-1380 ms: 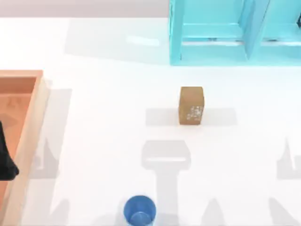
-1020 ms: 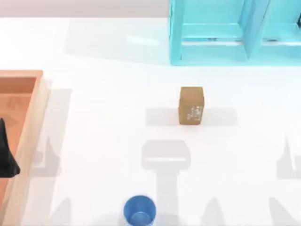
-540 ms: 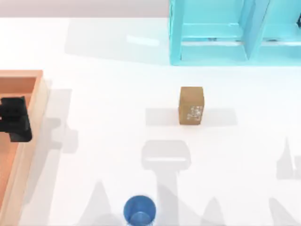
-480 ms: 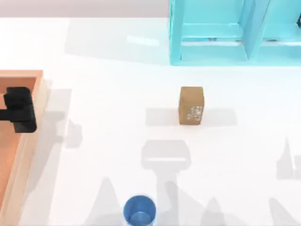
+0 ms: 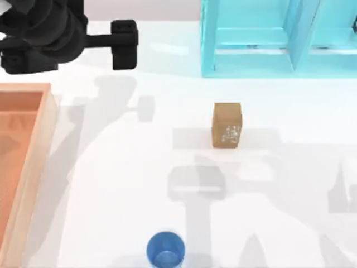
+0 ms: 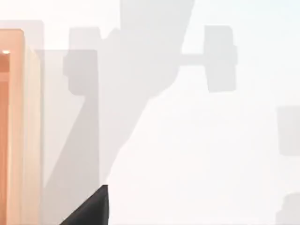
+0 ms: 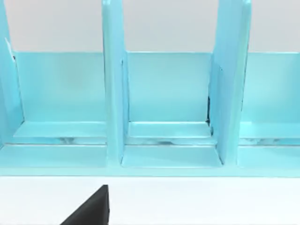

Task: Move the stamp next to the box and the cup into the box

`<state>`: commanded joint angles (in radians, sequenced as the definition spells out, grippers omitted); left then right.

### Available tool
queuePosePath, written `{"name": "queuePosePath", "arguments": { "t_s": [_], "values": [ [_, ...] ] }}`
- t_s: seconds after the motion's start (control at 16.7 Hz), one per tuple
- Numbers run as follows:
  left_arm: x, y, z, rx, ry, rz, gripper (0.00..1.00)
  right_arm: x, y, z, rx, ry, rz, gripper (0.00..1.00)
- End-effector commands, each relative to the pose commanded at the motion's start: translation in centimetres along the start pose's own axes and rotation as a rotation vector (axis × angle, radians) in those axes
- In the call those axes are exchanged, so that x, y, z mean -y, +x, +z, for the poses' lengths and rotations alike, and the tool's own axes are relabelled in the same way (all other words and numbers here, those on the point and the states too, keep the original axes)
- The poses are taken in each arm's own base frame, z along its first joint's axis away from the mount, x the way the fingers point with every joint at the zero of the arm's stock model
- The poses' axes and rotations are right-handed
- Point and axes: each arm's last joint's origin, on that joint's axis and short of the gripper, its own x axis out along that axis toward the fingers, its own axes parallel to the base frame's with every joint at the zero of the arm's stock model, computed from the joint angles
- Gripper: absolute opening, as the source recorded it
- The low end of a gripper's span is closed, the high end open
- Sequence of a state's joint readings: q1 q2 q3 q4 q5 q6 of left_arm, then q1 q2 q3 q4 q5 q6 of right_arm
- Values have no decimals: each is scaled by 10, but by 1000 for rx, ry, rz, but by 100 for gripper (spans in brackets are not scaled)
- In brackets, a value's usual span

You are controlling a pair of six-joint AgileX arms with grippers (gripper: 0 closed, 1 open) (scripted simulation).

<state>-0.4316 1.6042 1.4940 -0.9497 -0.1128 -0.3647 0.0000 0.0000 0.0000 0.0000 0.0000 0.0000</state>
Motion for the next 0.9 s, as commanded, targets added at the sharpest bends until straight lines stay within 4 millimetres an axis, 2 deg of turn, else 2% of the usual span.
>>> {"name": "queuePosePath", "arguments": {
  "t_s": [0.18, 0.36, 0.66, 0.9],
  "values": [
    [54, 37, 33, -123, 0, 28, 100, 0, 0, 0, 0, 0, 0, 100],
    [107, 74, 46, -205, -2, 54, 100, 0, 0, 0, 0, 0, 0, 100],
    [176, 118, 33, -273, -4, 77, 100, 0, 0, 0, 0, 0, 0, 100],
    [206, 138, 12, -304, 0, 89, 100, 0, 0, 0, 0, 0, 0, 100]
  ]
}}
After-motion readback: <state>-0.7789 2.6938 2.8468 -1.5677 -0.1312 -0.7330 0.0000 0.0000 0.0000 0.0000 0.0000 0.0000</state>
